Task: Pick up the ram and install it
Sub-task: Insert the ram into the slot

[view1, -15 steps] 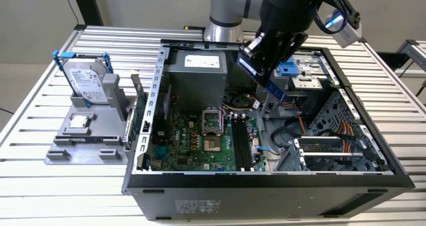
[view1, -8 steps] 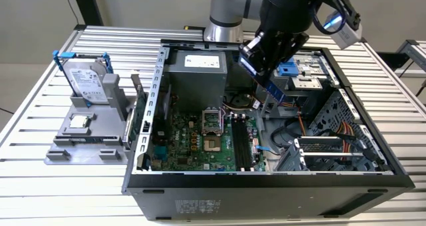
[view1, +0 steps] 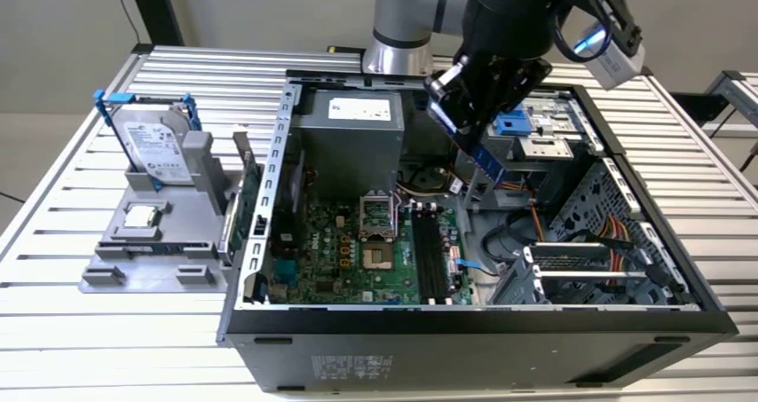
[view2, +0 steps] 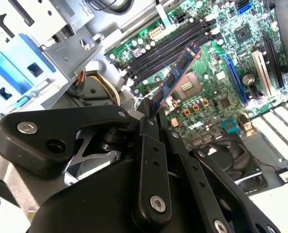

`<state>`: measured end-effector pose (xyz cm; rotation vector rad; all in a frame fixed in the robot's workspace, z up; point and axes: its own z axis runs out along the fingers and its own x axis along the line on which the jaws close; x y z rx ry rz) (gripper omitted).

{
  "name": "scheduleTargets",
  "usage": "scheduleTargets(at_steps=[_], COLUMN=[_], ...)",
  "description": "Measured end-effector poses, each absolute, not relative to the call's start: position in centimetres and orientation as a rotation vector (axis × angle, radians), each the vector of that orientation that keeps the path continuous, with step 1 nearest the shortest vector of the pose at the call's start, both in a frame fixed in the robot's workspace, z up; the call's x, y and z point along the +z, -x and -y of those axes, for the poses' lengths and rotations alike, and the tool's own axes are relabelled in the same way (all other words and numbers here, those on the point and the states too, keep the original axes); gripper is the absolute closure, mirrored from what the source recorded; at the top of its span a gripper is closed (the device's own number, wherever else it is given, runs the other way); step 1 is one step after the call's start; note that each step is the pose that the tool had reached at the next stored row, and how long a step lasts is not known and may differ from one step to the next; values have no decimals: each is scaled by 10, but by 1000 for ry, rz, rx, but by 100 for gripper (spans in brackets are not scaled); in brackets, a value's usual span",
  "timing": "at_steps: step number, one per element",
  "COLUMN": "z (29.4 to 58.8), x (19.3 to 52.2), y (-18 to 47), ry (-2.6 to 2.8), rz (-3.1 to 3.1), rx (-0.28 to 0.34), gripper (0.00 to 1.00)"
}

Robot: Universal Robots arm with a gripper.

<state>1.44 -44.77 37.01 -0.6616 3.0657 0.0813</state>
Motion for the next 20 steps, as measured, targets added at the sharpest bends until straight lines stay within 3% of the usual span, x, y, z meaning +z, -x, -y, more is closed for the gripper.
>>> scheduleTargets(at_steps=[20], z=[448], x=[370], y=[-14], ry=[461], rz=[-3099], rx=[81], gripper=[100])
